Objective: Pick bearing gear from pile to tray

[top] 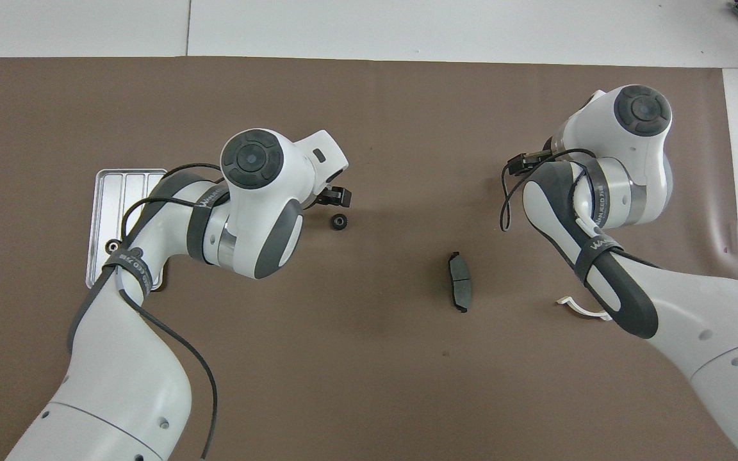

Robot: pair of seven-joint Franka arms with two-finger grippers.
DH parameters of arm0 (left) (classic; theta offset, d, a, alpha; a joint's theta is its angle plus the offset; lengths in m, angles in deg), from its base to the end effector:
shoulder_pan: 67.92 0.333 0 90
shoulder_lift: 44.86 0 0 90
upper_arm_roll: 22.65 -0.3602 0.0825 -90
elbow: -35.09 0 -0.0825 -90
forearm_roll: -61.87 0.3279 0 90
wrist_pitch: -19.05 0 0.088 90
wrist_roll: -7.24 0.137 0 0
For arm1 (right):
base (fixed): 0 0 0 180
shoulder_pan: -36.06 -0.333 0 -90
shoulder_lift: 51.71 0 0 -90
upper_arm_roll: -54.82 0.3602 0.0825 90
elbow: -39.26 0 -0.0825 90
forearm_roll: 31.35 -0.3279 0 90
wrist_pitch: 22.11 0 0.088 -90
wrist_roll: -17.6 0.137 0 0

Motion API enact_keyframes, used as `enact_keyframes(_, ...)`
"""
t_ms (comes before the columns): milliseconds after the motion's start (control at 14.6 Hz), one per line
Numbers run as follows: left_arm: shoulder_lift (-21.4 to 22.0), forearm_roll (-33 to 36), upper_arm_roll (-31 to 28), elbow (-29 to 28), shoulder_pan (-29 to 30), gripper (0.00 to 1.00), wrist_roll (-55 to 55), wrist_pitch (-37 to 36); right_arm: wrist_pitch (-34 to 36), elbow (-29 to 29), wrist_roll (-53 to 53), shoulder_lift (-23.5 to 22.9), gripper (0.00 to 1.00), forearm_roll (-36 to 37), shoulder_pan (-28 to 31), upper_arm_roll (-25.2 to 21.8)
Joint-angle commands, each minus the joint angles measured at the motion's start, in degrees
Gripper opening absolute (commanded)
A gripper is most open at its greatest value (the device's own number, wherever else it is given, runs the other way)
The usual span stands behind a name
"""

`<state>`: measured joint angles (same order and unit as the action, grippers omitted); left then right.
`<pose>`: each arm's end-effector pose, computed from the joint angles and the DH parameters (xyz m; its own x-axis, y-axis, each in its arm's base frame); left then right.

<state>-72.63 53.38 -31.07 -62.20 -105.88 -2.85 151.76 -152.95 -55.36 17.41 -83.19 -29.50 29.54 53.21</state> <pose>0.5661 -0.3435 0.3712 0.9578 -0.2580 0.1265 -0.2687 -0.9602 0.0768 0.6685 0.0588 0.3415 0.9900 0.1149 0.0821 0.1118 -0.9929 0.0410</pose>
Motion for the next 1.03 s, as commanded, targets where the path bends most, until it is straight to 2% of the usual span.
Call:
enact_keyframes(0,-0.01,-0.92,-1.07,-2.28,-3.08,1.00,-1.50,1.15,0.58,-0.30,-1.82,0.19,0.91,0.08,0.99,0.99)
enact_keyframes(205,0.35,-1.00,-1.07,-3.88,-3.79,1.00,-1.94,1.94,-0.29,-0.39,-1.82,0.19,0.51,0.08,1.16,0.99)
enact_keyframes(274,0.44,-1.00,-0.98,-4.32,-4.40,1.00,-3.16,2.20,-0.38,-0.56,-1.82,0.19,0.44,0.08,1.16,0.99)
enact_keyframes(547,0.97,-1.00,-0.98,-6.95,-4.58,1.00,-3.53,5.37,-0.82,-1.36,-1.91,0.19,0.43,0.08,1.78,0.99)
enact_keyframes(616,0.97,-1.00,-1.06,-6.87,-4.58,0.94,-3.44,5.37,-0.82,-1.36,-2.26,0.19,0.43,0.08,1.78,0.99)
enact_keyframes(684,0.97,-0.92,-1.07,-6.87,-4.58,0.82,-3.35,5.46,-0.91,-1.36,-2.35,0.19,0.43,0.08,1.78,0.99)
enact_keyframes(821,0.88,-0.83,-1.07,-6.34,-4.67,0.49,-3.26,5.37,-2.13,-2.14,-2.70,0.19,0.43,0.08,2.22,0.99)
enact_keyframes(958,0.79,-0.39,-1.07,-5.99,-4.76,0.30,-3.09,5.72,-3.37,-3.29,-2.62,0.46,0.43,0.00,2.13,0.99)
